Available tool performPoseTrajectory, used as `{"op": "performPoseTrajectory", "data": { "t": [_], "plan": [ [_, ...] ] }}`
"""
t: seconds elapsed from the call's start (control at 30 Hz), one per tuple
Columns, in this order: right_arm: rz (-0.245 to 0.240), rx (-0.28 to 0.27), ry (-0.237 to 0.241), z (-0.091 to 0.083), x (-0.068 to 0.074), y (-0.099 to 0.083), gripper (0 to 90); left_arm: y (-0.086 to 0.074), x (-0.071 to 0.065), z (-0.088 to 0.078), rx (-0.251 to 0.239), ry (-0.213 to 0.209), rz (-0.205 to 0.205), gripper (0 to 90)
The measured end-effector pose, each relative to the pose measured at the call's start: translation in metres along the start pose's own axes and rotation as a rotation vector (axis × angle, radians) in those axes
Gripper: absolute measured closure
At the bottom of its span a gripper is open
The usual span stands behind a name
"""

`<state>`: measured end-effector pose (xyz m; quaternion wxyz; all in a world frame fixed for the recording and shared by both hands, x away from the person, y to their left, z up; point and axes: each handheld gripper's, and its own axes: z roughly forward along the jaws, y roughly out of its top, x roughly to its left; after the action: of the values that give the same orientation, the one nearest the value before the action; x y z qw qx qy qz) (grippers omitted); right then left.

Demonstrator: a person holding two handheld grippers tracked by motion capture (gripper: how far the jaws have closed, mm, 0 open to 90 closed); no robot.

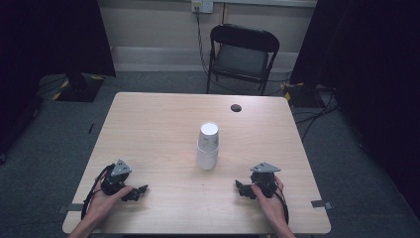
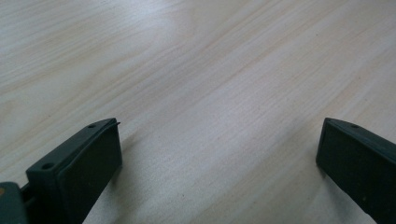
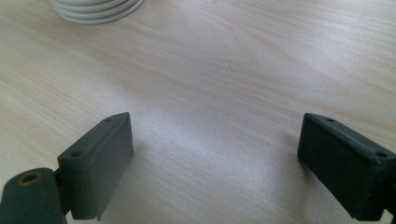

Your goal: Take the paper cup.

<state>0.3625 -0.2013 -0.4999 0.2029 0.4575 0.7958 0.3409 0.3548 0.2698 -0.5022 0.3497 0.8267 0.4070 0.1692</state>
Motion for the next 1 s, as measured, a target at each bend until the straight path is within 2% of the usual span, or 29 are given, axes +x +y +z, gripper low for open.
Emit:
{"op": "performPoseTrajectory", "data": {
  "t": [0.1, 0.23, 0.43, 0.5, 0.57, 0.63, 0.7, 0.73, 0.77, 0.97, 1.0],
  "plan": [
    [-0.018, 0.001, 0.023, -0.001, -0.003, -0.001, 10.1, 0.001, 0.001, 0.001, 0.001, 0.001, -0.002, 0.0],
    [-0.025, 0.001, 0.029, -0.001, -0.004, 0.0, 10.1, 0.001, 0.001, 0.001, 0.0, 0.002, -0.004, 0.7],
    [-0.026, 0.001, 0.031, 0.0, -0.005, 0.0, 10.1, 0.0, 0.003, -0.006, -0.015, 0.009, -0.02, 15.9],
    [-0.025, 0.001, 0.031, 0.0, -0.005, 0.0, 10.1, 0.0, 0.003, -0.009, -0.015, -0.009, -0.027, 16.3],
    [-0.025, 0.001, 0.031, 0.0, -0.005, 0.0, 10.1, 0.0, 0.0, -0.014, -0.034, -0.004, -0.018, 16.4],
    [-0.026, 0.001, 0.031, 0.0, -0.005, 0.0, 10.1, 0.002, -0.002, -0.02, -0.079, 0.002, -0.017, 19.4],
    [-0.025, 0.001, 0.031, 0.0, -0.005, 0.0, 10.1, 0.004, -0.002, -0.022, -0.098, -0.012, -0.02, 20.9],
    [-0.026, 0.001, 0.031, 0.0, -0.005, 0.0, 10.1, 0.007, -0.003, -0.025, -0.125, -0.053, -0.035, 20.9],
    [-0.025, 0.001, 0.031, 0.0, -0.005, 0.0, 10.1, 0.007, -0.003, -0.025, -0.125, -0.053, -0.035, 20.9],
    [-0.026, 0.001, 0.031, 0.0, -0.005, 0.0, 10.1, 0.017, -0.017, -0.03, -0.157, -0.1, 0.034, 20.9],
    [-0.026, 0.001, 0.031, 0.0, -0.005, 0.0, 10.1, 0.019, -0.019, -0.031, -0.166, -0.107, 0.032, 20.9]
  ]
}}
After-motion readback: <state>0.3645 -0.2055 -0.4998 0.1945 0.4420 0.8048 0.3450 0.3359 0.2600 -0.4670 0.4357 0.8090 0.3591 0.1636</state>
